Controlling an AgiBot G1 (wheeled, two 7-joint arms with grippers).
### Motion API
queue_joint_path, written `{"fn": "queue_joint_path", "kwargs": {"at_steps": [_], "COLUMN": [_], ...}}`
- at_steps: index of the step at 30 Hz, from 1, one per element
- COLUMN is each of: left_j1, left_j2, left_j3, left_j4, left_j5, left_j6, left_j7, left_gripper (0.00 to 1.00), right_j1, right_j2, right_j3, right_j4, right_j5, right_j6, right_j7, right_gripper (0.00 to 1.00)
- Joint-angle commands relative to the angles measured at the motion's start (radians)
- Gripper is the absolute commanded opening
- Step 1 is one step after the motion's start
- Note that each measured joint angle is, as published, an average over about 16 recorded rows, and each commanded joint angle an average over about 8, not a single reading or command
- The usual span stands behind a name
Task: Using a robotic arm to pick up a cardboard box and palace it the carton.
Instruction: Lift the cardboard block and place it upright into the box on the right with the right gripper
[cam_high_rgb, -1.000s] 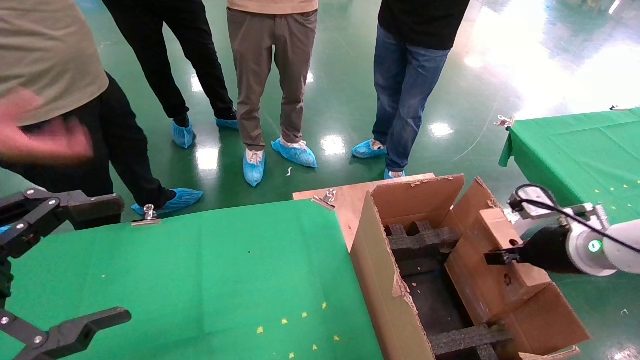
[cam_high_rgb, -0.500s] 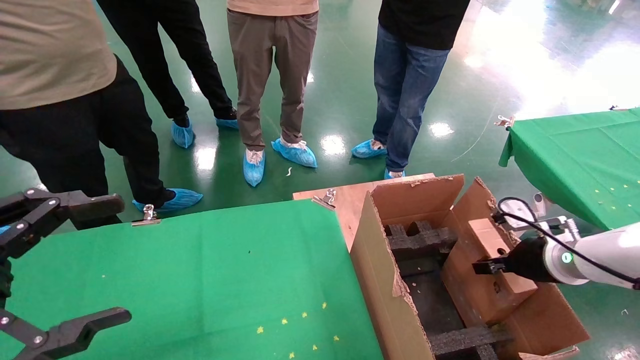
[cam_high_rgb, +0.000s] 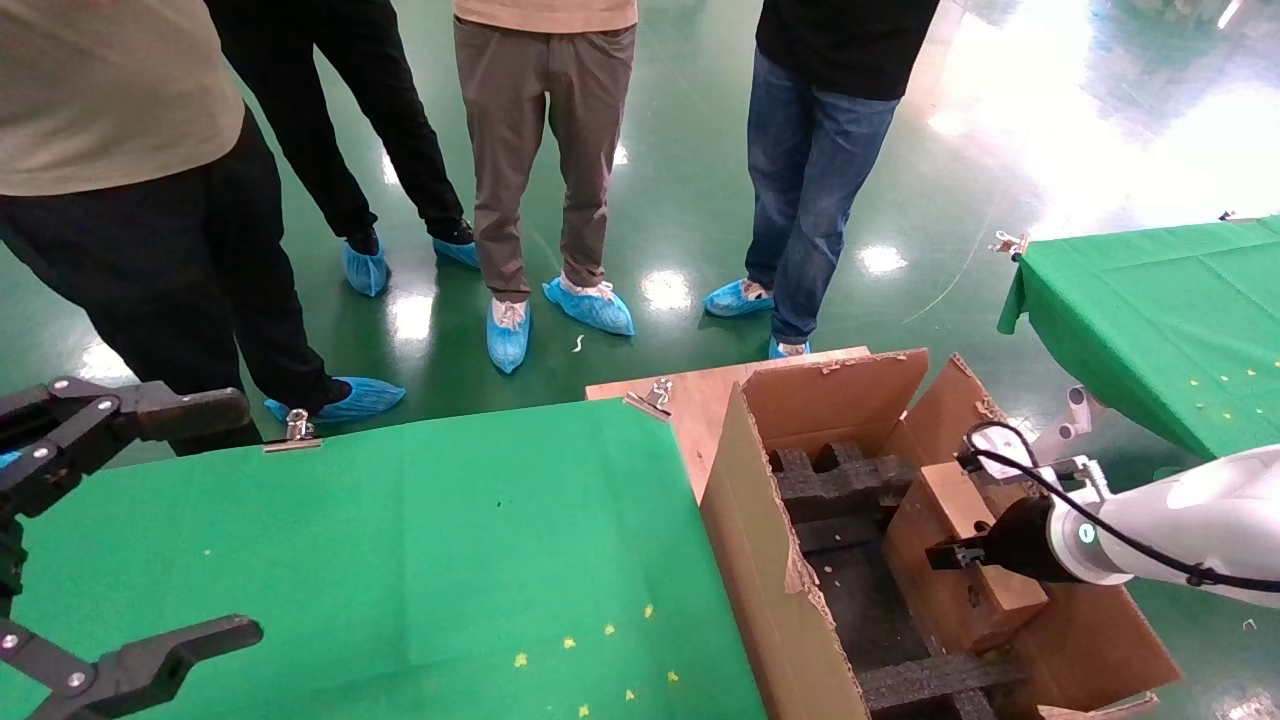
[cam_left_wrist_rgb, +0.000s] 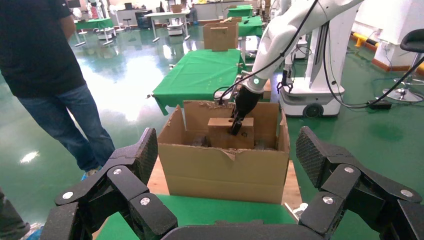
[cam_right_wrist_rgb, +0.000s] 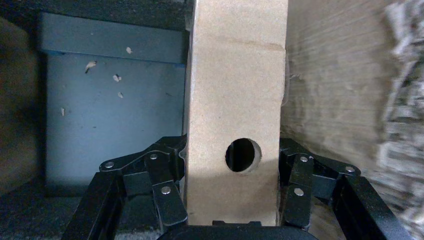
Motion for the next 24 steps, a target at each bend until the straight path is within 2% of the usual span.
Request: {"fn": "queue_joint_path", "kwargs": {"at_steps": [1,17,18,24], "left_j1": [0.000,0.000,0.000,0.000], "left_j2": [0.000,0.000,0.000,0.000], "left_j3": [0.000,0.001,0.001,0.001], "left_j4": [0.000,0.000,0.000,0.000], "left_j5": [0.000,0.000,0.000,-0.001], "left_j6": [0.000,0.000,0.000,-0.001], "left_j7": [0.000,0.000,0.000,0.001], "left_gripper": [1.00,1.00,1.00,1.00], "right_j1": [-0.013,-0.081,-0.082,-0.087], "right_j2": [-0.014,-0.091,-0.092,-0.098], "right_j3": [-0.003,-0.001,0.000,0.004], "right_j4": [-0.021,-0.159,-0.162,-0.176], "right_j5": [0.012,0.144,0.149,0.175], "right_j6": [0.008,0.027,0.027,0.029], "right_j7": [-0.007,-0.134,-0.140,-0.173], "right_gripper": [0.00,0.02,0.09,0.84]}}
